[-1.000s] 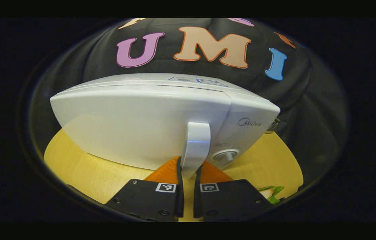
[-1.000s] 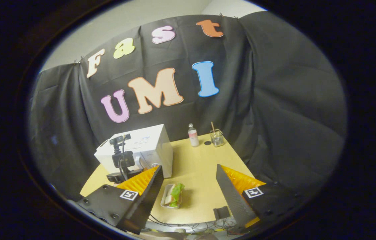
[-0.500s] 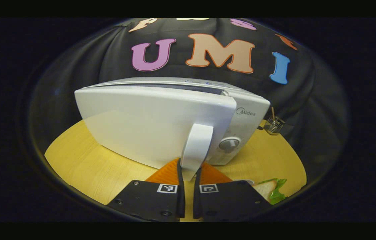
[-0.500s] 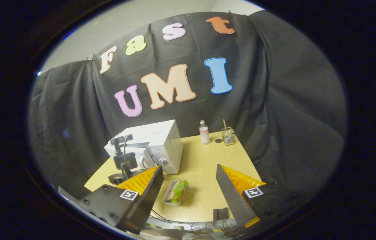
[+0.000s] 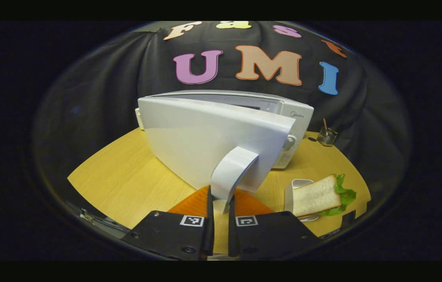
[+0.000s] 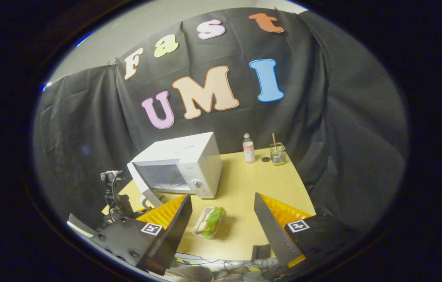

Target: Open the microwave oven with the left hand, put the food in, and close the microwave oven.

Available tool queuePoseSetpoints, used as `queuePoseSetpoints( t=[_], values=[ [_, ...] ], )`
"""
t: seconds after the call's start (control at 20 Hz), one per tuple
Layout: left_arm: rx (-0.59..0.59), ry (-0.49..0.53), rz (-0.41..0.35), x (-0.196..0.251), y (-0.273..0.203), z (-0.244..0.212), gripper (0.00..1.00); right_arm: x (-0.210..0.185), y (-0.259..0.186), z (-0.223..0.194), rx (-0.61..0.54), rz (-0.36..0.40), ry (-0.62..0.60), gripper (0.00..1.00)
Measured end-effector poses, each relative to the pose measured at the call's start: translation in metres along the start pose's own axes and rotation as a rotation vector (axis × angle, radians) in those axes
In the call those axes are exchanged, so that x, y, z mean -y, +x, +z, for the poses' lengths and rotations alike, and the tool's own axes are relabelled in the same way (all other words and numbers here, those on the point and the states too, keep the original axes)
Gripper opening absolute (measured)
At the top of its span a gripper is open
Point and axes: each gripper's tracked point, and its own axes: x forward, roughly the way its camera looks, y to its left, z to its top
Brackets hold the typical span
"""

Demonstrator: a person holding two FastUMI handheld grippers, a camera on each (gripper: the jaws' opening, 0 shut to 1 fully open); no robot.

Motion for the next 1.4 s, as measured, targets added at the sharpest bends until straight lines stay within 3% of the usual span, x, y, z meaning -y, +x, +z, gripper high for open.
queuePoseSetpoints(
  t=[0.45, 0.5, 0.6, 0.65, 0.7, 0.75, 0.85, 0.95, 1.05, 1.2, 1.25, 1.3, 1.35, 1.4],
  values=[
    [-0.063, -0.140, -0.031, -0.068, -0.038, -0.022, 0.30, -0.057, 0.019, -0.008, -0.011, 0.010, 0.022, 0.99],
    [-0.066, -0.151, -0.030, -0.079, -0.041, -0.024, 0.39, -0.063, 0.020, -0.011, -0.016, 0.006, 0.020, 0.92],
    [-0.066, -0.174, -0.036, -0.102, -0.051, -0.028, 0.46, -0.079, 0.020, -0.015, -0.023, -0.005, 0.021, 0.92],
    [-0.065, -0.179, -0.028, -0.116, -0.053, -0.030, 0.54, -0.089, 0.018, -0.018, -0.021, -0.010, 0.023, 0.92],
    [-0.065, -0.186, -0.020, -0.131, -0.056, -0.032, 0.52, -0.097, 0.017, -0.019, -0.019, -0.017, 0.026, 0.92],
    [-0.068, -0.199, -0.017, -0.144, -0.062, -0.033, 0.69, -0.106, 0.016, -0.023, -0.020, -0.026, 0.031, 0.92],
    [-0.070, -0.232, -0.022, -0.168, -0.070, -0.038, 0.90, -0.126, 0.010, -0.029, -0.019, -0.035, 0.045, 0.92],
    [-0.065, -0.249, -0.009, -0.192, -0.075, -0.040, 0.98, -0.144, 0.003, -0.038, -0.022, -0.046, 0.051, 0.92],
    [-0.052, -0.250, 0.013, -0.219, -0.083, -0.040, 0.94, -0.156, -0.005, -0.049, -0.029, -0.067, 0.044, 0.92],
    [-0.041, -0.243, 0.019, -0.252, -0.093, -0.040, 0.96, -0.162, -0.016, -0.072, -0.058, -0.123, 0.034, 0.92],
    [-0.036, -0.243, 0.026, -0.263, -0.096, -0.039, 0.96, -0.163, -0.019, -0.078, -0.067, -0.139, 0.036, 0.99],
    [-0.026, -0.243, 0.037, -0.274, -0.101, -0.037, 0.96, -0.164, -0.022, -0.085, -0.076, -0.155, 0.037, 0.92],
    [-0.010, -0.244, 0.048, -0.285, -0.107, -0.033, 0.96, -0.162, -0.023, -0.091, -0.086, -0.171, 0.037, 0.99],
    [0.006, -0.250, 0.060, -0.295, -0.112, -0.026, 0.96, -0.160, -0.023, -0.096, -0.098, -0.186, 0.037, 0.99]
  ],
)
